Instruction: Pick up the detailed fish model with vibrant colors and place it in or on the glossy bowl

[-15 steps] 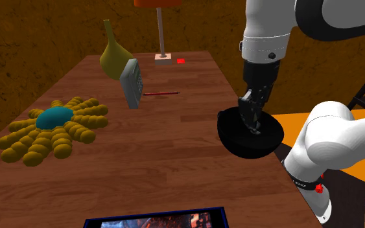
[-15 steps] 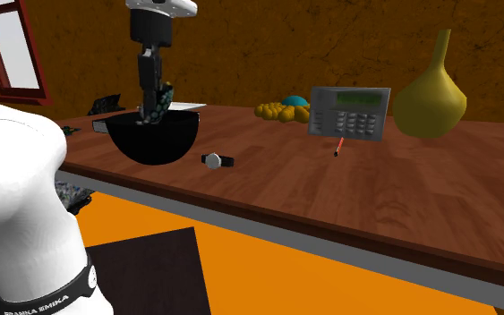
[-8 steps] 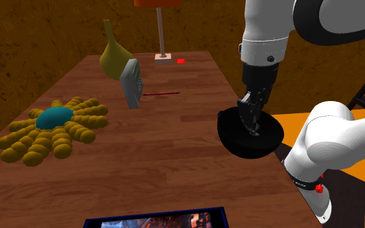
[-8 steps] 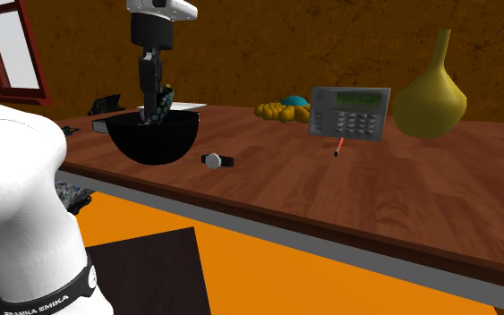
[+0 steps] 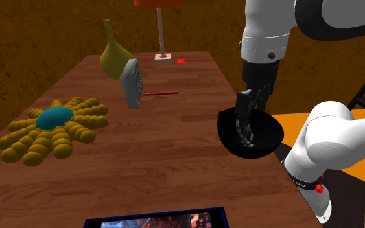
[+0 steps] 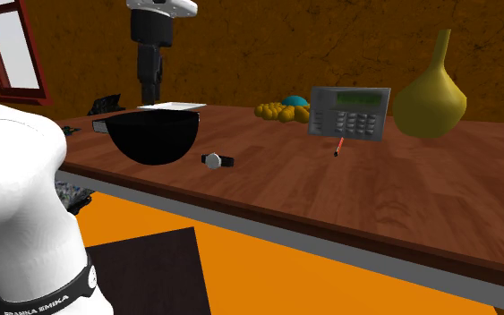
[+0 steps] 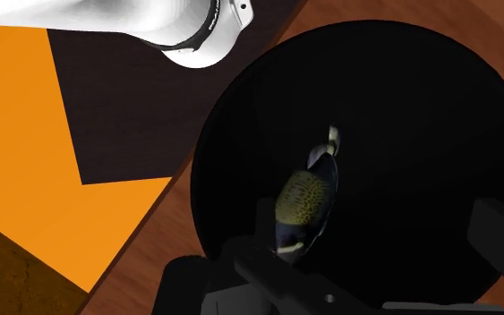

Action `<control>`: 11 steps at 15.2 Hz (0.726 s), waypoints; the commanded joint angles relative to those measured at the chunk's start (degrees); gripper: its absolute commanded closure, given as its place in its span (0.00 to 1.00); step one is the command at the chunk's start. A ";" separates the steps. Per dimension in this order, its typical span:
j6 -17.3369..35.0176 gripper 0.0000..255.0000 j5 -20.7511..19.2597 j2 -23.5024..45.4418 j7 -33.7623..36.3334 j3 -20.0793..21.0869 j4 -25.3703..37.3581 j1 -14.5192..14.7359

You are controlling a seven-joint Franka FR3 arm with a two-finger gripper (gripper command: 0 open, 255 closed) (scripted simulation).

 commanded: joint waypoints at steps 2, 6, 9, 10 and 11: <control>-3.49 0.00 -1.19 2.46 0.20 -1.04 5.93 -0.72; -4.58 0.00 -1.51 3.27 0.30 -1.32 7.82 -0.90; -4.58 0.00 -1.51 3.27 0.30 -1.32 7.82 -0.90; -4.58 0.00 -1.51 3.27 0.30 -1.32 7.82 -0.90; -4.58 0.00 -1.50 3.26 0.31 -1.32 7.81 -0.90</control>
